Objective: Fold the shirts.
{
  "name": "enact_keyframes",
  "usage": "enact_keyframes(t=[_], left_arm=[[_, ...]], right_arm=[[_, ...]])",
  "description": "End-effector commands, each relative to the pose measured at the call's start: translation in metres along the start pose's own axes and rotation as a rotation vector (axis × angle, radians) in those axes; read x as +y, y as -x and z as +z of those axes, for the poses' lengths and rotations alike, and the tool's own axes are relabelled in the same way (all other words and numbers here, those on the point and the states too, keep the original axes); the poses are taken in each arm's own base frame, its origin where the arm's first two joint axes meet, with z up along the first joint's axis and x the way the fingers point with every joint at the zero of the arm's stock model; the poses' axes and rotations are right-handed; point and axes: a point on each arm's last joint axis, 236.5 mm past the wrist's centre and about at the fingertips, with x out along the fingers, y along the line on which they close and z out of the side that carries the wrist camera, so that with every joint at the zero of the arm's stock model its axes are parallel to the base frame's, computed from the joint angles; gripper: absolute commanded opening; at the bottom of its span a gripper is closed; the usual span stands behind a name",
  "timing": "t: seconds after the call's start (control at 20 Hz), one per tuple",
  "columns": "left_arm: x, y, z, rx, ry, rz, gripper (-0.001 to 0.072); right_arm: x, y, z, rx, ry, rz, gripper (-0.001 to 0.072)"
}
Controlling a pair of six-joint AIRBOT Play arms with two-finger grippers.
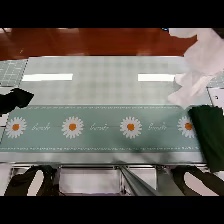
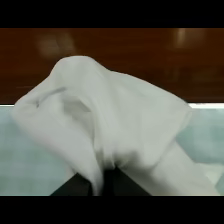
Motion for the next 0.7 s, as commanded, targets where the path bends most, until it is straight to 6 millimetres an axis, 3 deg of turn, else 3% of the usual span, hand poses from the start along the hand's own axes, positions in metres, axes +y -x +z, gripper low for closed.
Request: enact_keyframes(t=[0.0,0.15,0.3,0.45,0.55,0.65], left_arm=[[-0.010,0.000,-0.004,-0.005,0.014,-0.043,0.0509],[-0.020,0.001,-0.002,-0.010,0.034,-0.085,0.0509],[-0.030,-0.001,-0.003,-0.011,-0.009,-0.106,0.0509],[-0.029,-0.001,-0.005,-0.005,-0.072,-0.089,0.0509],[-0.014,0.001,-0.003,-0.015,-0.085,-0.031,0.0509],[-0.012,0.002,-0.002,-0.024,-0.072,-0.031,0.0509]], right_arm=[[0.080,0.066,0.032,-0.133,0.124,0.151,0.0029],[0.142,0.096,0.032,-0.143,0.203,0.294,0.0030],[0.189,0.097,-0.004,-0.024,0.241,0.420,0.0030],[0.237,0.079,-0.066,0.176,0.278,0.535,0.0030],[0.267,0.055,-0.125,0.338,0.309,0.586,0.0030],[0.295,0.024,-0.193,0.482,0.319,0.610,0.0030]])
